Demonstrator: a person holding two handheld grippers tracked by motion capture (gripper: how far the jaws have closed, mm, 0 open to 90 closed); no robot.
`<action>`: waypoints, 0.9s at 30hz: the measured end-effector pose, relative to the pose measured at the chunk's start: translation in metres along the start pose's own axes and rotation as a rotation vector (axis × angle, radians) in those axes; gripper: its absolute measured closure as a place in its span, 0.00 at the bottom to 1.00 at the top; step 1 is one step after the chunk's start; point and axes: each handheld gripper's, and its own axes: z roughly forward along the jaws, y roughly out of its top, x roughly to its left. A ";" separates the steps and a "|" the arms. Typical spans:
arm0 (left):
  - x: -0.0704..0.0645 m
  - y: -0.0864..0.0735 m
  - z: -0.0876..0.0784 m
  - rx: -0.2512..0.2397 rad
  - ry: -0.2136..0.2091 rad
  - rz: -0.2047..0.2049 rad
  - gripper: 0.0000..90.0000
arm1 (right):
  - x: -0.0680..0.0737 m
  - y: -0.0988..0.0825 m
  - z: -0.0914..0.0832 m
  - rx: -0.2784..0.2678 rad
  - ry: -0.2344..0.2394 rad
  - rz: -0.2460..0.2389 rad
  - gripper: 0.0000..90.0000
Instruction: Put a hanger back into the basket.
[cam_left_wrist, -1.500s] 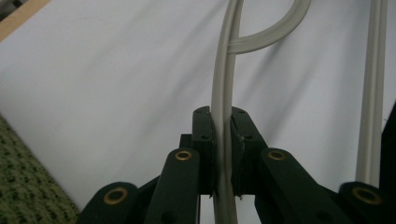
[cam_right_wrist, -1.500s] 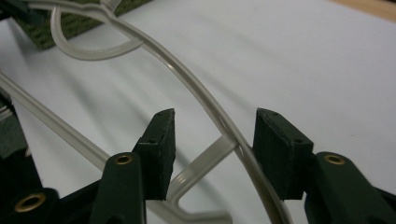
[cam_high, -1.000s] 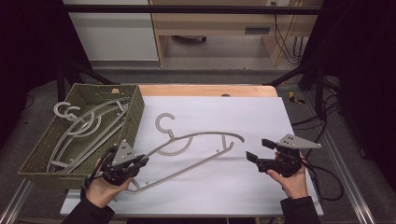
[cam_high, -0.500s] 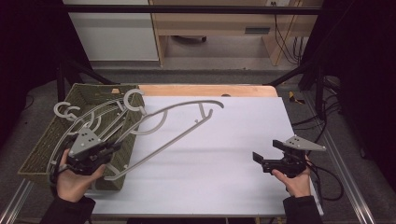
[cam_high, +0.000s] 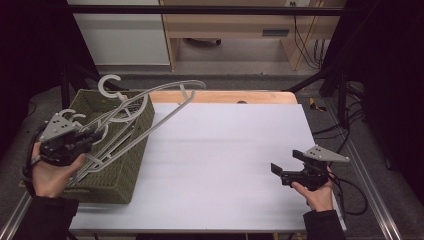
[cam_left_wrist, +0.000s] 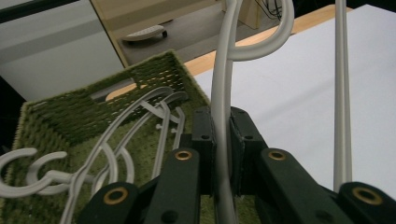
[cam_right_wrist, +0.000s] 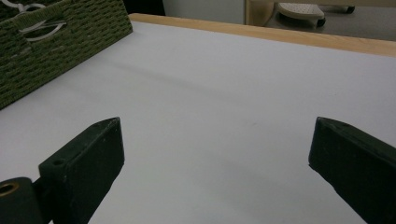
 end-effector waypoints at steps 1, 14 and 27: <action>0.004 0.000 -0.001 -0.001 0.008 -0.003 0.91 | 0.000 0.000 0.000 0.002 0.003 -0.004 0.04; 0.056 -0.019 0.003 0.008 0.090 -0.050 0.91 | 0.003 0.002 0.000 0.006 -0.006 -0.011 0.03; 0.083 -0.039 0.005 0.058 0.148 -0.057 0.91 | 0.004 0.001 0.002 0.014 -0.006 -0.015 0.03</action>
